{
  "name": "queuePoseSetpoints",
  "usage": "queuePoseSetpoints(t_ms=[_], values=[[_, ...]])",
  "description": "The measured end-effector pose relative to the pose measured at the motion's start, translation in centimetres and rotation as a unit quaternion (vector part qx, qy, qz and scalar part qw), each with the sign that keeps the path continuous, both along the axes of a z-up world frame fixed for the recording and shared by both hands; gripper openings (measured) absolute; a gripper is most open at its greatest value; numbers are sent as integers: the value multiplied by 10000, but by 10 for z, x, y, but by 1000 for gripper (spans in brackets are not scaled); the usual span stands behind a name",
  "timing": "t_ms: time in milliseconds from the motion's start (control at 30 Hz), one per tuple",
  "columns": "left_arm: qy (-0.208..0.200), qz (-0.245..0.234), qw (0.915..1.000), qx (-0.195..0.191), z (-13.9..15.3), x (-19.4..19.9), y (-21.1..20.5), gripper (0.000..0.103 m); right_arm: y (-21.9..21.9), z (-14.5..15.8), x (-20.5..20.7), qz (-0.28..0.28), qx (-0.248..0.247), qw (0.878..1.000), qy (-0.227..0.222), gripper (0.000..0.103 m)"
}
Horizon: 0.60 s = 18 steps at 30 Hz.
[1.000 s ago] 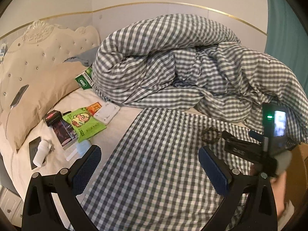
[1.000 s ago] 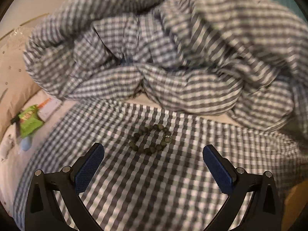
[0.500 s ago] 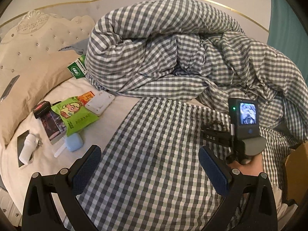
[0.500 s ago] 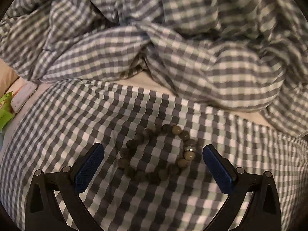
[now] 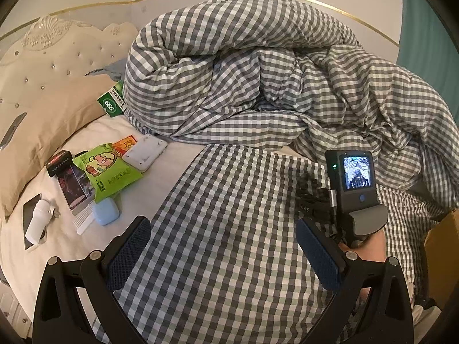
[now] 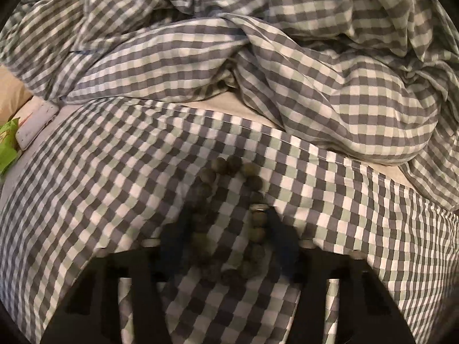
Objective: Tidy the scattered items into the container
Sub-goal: 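Lower the right tool onto the bead bracelet and close on it, then lift the bead bracelet with the right tool and carry it over the box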
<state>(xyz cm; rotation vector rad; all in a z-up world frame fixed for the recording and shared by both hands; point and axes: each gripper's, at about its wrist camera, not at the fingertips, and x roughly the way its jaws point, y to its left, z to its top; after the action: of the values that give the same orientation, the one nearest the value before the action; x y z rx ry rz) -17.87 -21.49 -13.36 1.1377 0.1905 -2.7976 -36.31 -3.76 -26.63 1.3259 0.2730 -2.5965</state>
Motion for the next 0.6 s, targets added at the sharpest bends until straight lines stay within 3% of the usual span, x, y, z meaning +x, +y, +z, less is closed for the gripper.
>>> queuePoseSetpoints(t_ms=[67,200,600], values=[[28,12,10000,36,4,3,1,103,-2,2,1,59,-39,10000,-50,27],[119,2,9999,25,16,9,6,103,3,10,5,123,-146,9998,-67,12],[525,-141,9985,-93,71,44,38,103,26,57,41,156,-558,9981,194,12]])
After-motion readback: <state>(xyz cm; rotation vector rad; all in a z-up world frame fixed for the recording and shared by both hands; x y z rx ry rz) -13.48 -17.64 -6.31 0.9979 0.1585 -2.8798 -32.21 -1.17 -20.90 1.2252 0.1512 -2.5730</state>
